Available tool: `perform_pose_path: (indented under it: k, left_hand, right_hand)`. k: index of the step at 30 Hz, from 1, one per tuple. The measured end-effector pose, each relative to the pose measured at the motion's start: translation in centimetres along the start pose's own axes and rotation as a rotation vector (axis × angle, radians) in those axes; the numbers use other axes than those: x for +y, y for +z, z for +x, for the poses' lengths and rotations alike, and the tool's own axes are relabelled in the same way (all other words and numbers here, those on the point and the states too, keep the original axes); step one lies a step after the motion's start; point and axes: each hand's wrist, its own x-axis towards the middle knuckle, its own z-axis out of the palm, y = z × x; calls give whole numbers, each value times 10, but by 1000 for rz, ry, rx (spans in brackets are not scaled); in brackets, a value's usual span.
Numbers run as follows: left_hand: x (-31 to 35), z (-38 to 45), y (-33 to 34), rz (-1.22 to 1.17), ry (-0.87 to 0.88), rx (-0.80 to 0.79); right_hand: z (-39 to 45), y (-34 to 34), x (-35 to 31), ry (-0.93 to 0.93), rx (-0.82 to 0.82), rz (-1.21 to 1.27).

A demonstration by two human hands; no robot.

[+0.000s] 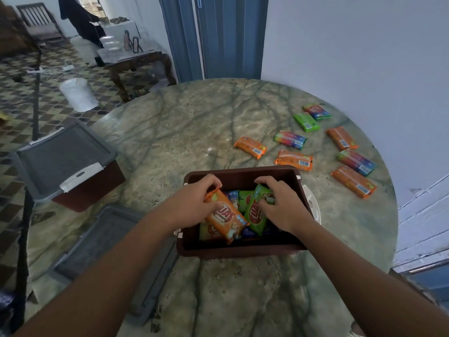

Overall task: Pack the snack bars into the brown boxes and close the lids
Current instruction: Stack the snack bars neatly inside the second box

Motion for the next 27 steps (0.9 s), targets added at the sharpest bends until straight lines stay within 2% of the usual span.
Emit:
perform_pose_path:
  k: [3, 7, 13, 16, 18, 20, 23, 25, 27]
  left_hand:
    - [-8, -3, 17, 58, -53, 35]
    - [-11, -3, 34, -94, -131, 70]
    - [-3, 4, 49, 377, -116, 78]
    - [-3, 9, 58, 562, -140, 10]
    - [-10, 12, 61, 772, -70, 20]
    - [-19, 13, 61, 873, 54, 49]
    - [-27, 12, 58, 839, 158, 55]
    - [-28, 10, 59, 813, 159, 78]
    - [-30, 10, 61, 770, 156, 98]
  right_hand:
    - [1, -1, -2, 17, -9, 10]
    - [0, -2, 1, 34, 6, 30]
    - [-2, 1, 0, 35, -53, -40]
    - [-5, 1, 2, 34, -68, -88]
    - [-5, 2, 2, 48, -108, -104]
    - [-6, 2, 1, 71, -173, -124]
    - [-10, 3, 2, 61, -283, -175]
    - [-11, 3, 3, 58, -374, -240]
    - [-12, 3, 3, 55, -397, -315]
